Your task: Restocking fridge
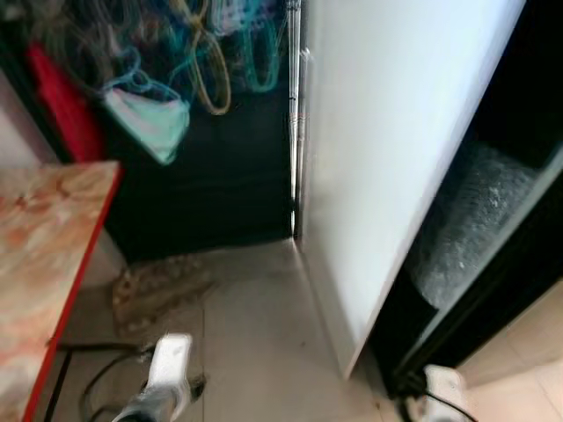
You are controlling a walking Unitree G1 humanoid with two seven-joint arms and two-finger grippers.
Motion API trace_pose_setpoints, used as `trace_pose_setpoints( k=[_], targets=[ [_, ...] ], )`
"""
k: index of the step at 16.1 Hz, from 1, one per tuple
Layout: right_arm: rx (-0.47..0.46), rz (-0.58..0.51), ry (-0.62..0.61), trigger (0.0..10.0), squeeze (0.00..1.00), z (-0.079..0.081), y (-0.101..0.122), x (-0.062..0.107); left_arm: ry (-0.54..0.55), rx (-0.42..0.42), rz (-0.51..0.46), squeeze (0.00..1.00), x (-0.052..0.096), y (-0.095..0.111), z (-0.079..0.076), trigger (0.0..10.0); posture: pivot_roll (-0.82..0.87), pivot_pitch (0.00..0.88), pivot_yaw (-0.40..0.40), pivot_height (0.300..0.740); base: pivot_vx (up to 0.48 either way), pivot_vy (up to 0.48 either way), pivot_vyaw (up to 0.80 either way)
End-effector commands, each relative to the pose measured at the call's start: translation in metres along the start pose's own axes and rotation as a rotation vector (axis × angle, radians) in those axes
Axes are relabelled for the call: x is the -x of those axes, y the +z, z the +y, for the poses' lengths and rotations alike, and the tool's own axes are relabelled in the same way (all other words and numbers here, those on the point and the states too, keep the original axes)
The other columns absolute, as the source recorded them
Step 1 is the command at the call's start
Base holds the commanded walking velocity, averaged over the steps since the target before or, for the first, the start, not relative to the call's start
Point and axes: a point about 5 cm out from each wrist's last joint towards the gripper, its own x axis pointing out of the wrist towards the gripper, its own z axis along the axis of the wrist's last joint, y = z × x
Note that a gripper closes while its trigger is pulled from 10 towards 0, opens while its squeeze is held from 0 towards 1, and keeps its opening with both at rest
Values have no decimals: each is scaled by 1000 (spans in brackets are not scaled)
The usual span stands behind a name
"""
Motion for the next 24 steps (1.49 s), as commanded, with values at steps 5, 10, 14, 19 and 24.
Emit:
trace_pose_setpoints(
  k=[5,10,14,19,24],
  targets=[
    [56,37,11,10000,0,-4,-8,2,-14,-20,0,0,0,-1,-5,10000,9,0,21,740,0,0,800],
    [76,46,18,10000,0,-4,-8,2,-14,-17,-8,0,0,1,-6,10000,13,0,13,740,0,0,800],
    [78,49,21,10000,0,-4,-7,2,-9,-16,-10,0,0,3,-5,10000,13,0,16,740,0,0,800],
    [106,56,31,10000,0,-3,-5,1,-6,-10,-14,0,0,4,-5,10000,20,0,13,740,0,0,800],
    [123,56,39,10000,0,-4,-3,1,-3,-1,-22,0,0,6,-6,10000,29,0,6,740,0,0,800]
  ],
)
